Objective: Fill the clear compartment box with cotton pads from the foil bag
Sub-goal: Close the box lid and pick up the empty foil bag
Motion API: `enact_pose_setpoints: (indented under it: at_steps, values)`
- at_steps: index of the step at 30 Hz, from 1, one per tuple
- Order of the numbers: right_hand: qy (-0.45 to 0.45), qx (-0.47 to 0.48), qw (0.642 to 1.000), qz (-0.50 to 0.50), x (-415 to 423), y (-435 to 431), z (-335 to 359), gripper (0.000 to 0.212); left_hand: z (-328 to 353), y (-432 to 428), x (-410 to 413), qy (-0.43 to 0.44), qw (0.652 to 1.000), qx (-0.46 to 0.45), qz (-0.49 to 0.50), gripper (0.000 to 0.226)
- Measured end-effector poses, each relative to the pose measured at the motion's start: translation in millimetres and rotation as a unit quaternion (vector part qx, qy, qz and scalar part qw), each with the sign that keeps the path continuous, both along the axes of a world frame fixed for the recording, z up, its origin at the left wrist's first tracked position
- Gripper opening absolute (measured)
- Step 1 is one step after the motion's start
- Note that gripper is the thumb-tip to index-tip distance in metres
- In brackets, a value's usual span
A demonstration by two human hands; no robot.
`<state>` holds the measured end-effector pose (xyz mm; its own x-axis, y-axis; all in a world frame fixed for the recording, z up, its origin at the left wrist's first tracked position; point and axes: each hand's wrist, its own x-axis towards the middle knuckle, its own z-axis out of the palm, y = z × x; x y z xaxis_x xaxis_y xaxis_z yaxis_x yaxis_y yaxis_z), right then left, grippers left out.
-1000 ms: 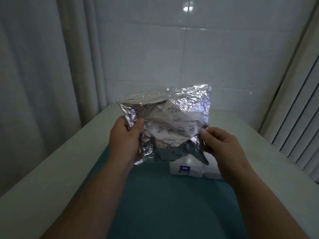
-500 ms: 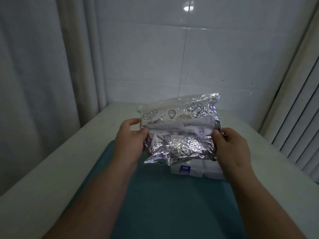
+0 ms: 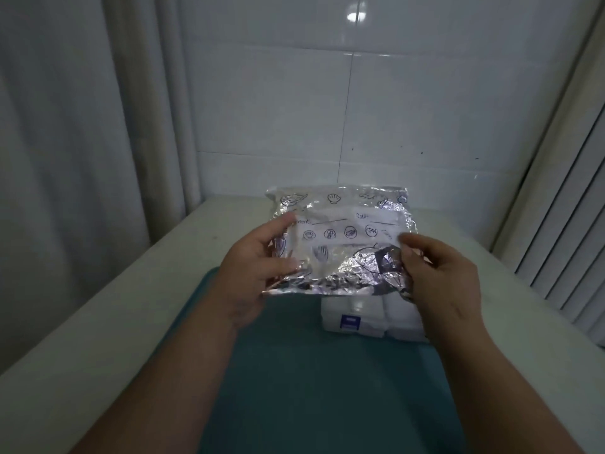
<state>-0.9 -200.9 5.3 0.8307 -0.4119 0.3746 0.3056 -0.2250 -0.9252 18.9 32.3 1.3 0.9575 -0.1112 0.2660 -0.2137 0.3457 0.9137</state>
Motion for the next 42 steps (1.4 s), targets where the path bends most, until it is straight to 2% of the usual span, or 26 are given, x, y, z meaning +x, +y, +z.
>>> enact_pose_setpoints:
  at_steps: [4, 8, 10, 13, 16, 21, 25, 27, 31, 33, 35, 37, 39, 40, 42]
  values:
    - [0.017, 0.082, 0.995, 0.047, 1.8, -3.9, 1.6, 0.034, 1.9, 8.3, 0.3, -0.002, 0.997, -0.023, -0.068, 0.087]
    - [0.034, 0.092, 0.993, 0.059, 1.1, -2.9, 2.1, 0.035, -0.9, 9.0, 2.3, 0.017, 0.998, -0.013, -0.056, 0.092]
    - [0.054, 0.099, 0.989, 0.095, 0.3, -5.9, 3.4, 0.033, -2.3, 7.9, 2.1, 0.026, 0.999, 0.007, -0.045, 0.09]
    - [0.109, 0.093, 0.975, 0.169, -0.4, -12.0, 5.4, 0.021, -1.7, 8.7, 3.0, 0.056, 0.998, 0.024, -0.009, 0.068]
    - [0.119, 0.048, 0.976, 0.173, 0.4, -12.9, 4.2, 0.02, 0.4, 8.1, 1.0, 0.075, 0.995, 0.054, 0.024, 0.038]
    - [0.099, 0.057, 0.983, 0.145, 4.0, -9.1, -2.4, 0.013, 0.6, 5.5, -1.4, 0.078, 0.994, 0.077, 0.028, 0.067]
    - [0.099, 0.08, 0.975, 0.184, 2.2, -6.2, -2.1, 0.043, 3.0, 3.1, -6.1, 0.078, 0.986, 0.14, 0.048, 0.08]
    - [0.11, 0.087, 0.972, 0.19, 1.6, -5.5, -0.5, 0.057, 5.2, 0.3, -8.6, 0.086, 0.985, 0.142, 0.045, 0.081]
    - [0.099, 0.129, 0.966, 0.2, 3.1, -4.9, 0.2, 0.065, 6.9, 0.8, -6.9, 0.096, 0.986, 0.124, 0.049, 0.082]
    - [0.105, 0.118, 0.965, 0.21, 1.6, -3.0, 0.4, 0.066, 5.2, 1.0, -5.6, 0.088, 0.984, 0.139, 0.063, 0.083]
    - [0.11, 0.107, 0.965, 0.215, 0.3, -1.0, 1.1, 0.061, 4.9, -0.2, -5.0, 0.089, 0.984, 0.137, 0.074, 0.073]
    - [0.112, 0.11, 0.962, 0.225, -1.5, 1.0, 2.6, 0.051, 6.6, -1.2, -4.8, 0.108, 0.987, 0.094, 0.069, 0.048]
    - [0.111, 0.108, 0.961, 0.23, -2.3, 1.7, 2.7, 0.039, 5.6, -1.3, -2.9, 0.104, 0.987, 0.088, 0.081, 0.027]
    - [0.109, 0.1, 0.963, 0.227, -2.1, 2.3, 1.8, 0.039, 4.1, -0.3, -1.8, 0.095, 0.985, 0.104, 0.095, 0.023]
    - [0.108, 0.078, 0.967, 0.219, 0.6, 1.7, -2.7, 0.052, 2.3, 0.7, -2.4, 0.083, 0.978, 0.151, 0.121, 0.031]
